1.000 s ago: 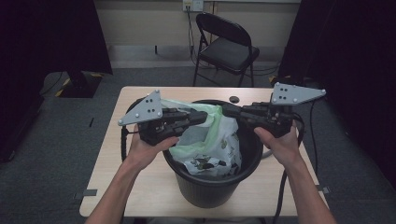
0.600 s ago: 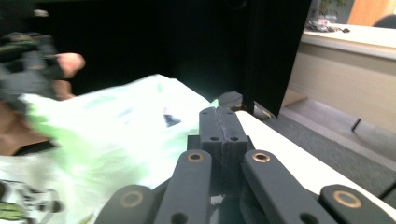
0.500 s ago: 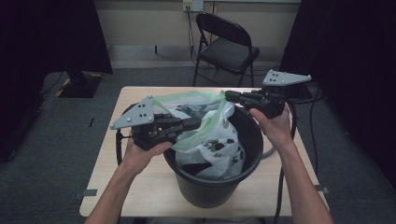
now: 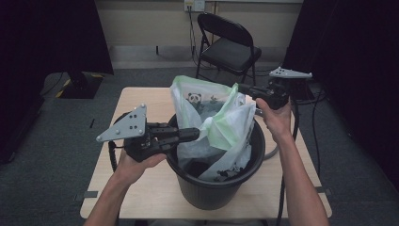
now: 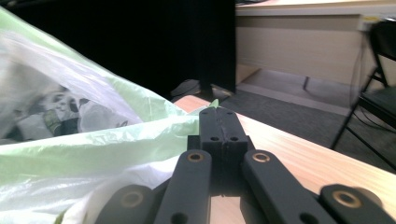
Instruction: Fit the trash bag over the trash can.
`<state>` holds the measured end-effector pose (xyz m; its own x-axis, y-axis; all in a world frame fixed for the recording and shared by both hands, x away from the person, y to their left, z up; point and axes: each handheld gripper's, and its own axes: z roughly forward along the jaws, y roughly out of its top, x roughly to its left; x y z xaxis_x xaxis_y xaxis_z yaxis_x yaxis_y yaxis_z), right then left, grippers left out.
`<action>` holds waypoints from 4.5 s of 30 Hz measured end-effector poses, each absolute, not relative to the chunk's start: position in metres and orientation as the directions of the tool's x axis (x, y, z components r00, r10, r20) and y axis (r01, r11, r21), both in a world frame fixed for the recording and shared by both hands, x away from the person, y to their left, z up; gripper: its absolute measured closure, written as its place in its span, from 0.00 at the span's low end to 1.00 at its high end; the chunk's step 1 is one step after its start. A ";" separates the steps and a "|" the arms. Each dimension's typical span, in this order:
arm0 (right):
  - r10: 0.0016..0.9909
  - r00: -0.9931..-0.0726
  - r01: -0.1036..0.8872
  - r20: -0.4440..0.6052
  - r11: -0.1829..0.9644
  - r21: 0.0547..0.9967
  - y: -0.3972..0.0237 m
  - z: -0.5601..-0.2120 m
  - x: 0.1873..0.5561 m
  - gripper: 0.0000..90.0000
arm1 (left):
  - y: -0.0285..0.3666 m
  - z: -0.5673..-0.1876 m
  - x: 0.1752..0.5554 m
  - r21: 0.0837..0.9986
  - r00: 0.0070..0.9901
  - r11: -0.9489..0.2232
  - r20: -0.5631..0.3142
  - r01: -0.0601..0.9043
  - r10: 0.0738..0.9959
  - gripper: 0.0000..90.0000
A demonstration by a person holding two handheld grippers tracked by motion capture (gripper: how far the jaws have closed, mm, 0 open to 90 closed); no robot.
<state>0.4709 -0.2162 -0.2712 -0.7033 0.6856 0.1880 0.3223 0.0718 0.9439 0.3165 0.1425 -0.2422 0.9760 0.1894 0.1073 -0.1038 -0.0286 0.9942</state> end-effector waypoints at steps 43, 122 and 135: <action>0.535 -0.838 0.164 0.103 0.068 0.984 -0.212 -0.256 0.419 0.93 | 0.181 -0.287 0.391 0.970 0.851 -0.024 -0.201 0.242 0.485 0.80; 0.609 -0.775 0.294 0.168 0.111 0.949 -0.224 -0.259 0.426 0.42 | 0.197 -0.299 0.370 0.972 0.888 -0.081 -0.165 0.219 0.430 0.59; 0.500 -0.844 0.300 0.197 0.135 0.944 -0.221 -0.268 0.422 0.75 | 0.200 -0.298 0.394 0.975 0.878 -0.009 -0.197 0.223 0.436 0.77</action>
<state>0.4218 -0.2208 -0.2676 -0.8436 0.4996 0.1969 0.3002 0.1347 0.9443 0.3941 0.1996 -0.2979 0.8781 0.4359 -0.1972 0.2232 -0.0086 0.9747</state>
